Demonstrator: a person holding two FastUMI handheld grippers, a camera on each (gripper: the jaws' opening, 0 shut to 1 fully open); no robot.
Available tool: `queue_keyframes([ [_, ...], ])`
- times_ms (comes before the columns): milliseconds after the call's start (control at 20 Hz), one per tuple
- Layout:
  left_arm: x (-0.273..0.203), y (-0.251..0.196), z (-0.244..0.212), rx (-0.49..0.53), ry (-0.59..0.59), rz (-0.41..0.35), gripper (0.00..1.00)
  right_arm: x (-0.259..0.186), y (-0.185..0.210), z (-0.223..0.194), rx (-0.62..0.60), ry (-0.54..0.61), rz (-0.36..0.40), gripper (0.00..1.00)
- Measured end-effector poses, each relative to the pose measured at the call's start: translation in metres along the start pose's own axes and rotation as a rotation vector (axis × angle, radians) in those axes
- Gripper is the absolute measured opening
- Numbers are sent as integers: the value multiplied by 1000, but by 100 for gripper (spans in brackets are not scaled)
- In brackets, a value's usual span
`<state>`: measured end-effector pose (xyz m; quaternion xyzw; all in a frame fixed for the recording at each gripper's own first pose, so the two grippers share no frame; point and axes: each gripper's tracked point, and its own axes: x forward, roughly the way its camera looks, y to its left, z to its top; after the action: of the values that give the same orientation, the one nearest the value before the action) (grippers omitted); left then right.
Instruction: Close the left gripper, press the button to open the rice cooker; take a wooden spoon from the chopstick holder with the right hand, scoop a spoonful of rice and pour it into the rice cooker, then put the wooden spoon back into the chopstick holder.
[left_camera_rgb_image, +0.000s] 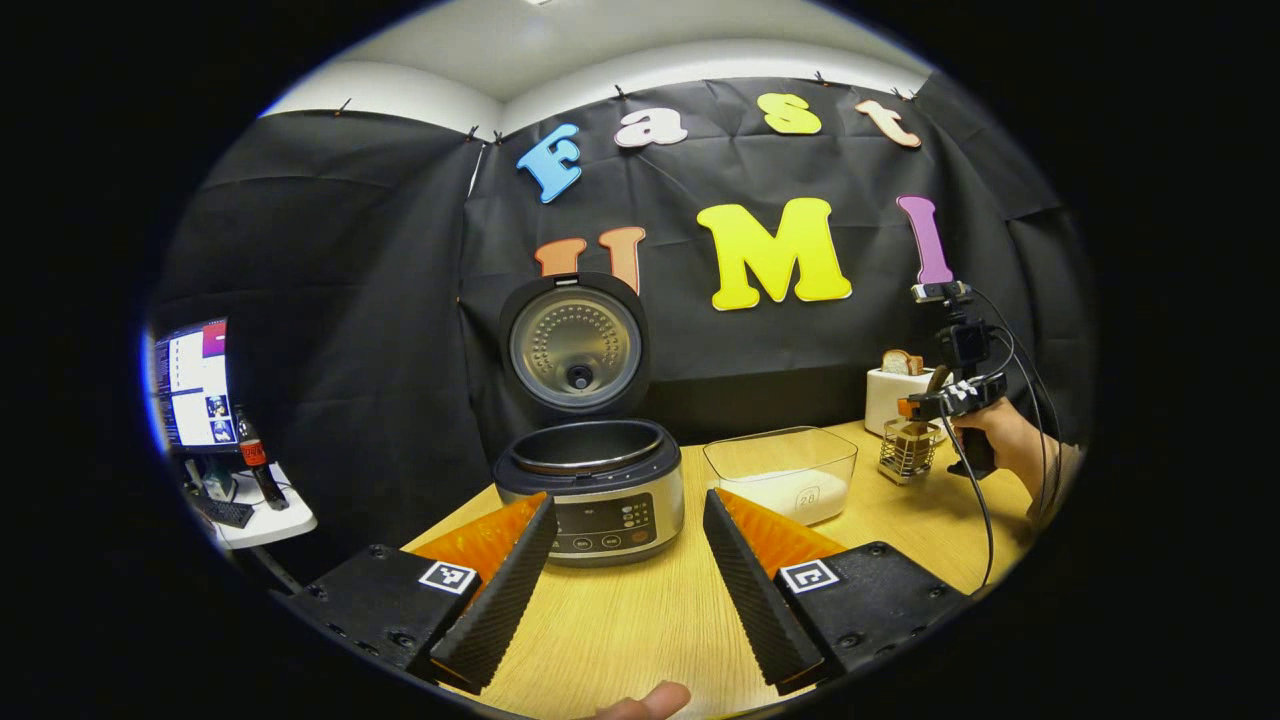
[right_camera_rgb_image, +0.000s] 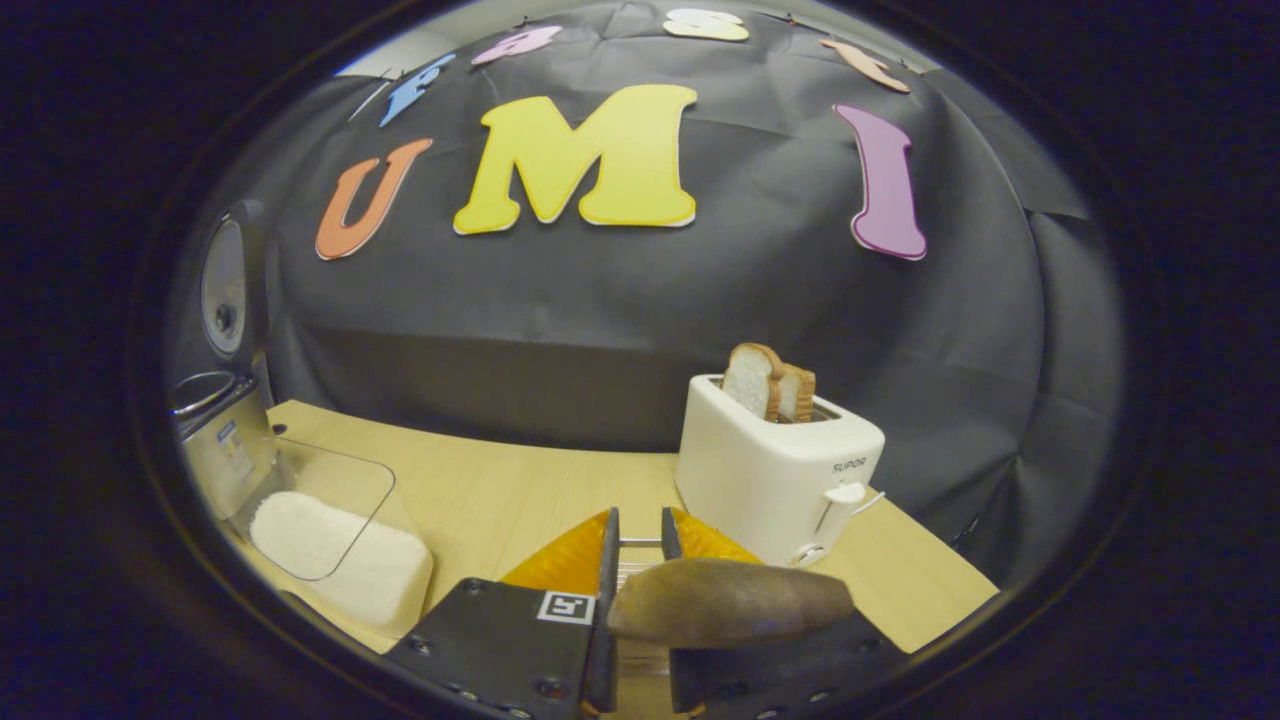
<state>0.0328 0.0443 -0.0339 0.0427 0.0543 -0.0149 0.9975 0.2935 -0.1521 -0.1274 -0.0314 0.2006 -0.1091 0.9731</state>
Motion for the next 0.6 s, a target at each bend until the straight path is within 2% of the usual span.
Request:
queue_keyframes([
  [150, -2, 1, 2, -8, -5, -4, 94, -5, 5, 12, -8, -3, 9, 19],
  [600, -12, 16, 13, -19, -27, 7, 94, -50, 26, 99, -77, -129, 6, 18],
])
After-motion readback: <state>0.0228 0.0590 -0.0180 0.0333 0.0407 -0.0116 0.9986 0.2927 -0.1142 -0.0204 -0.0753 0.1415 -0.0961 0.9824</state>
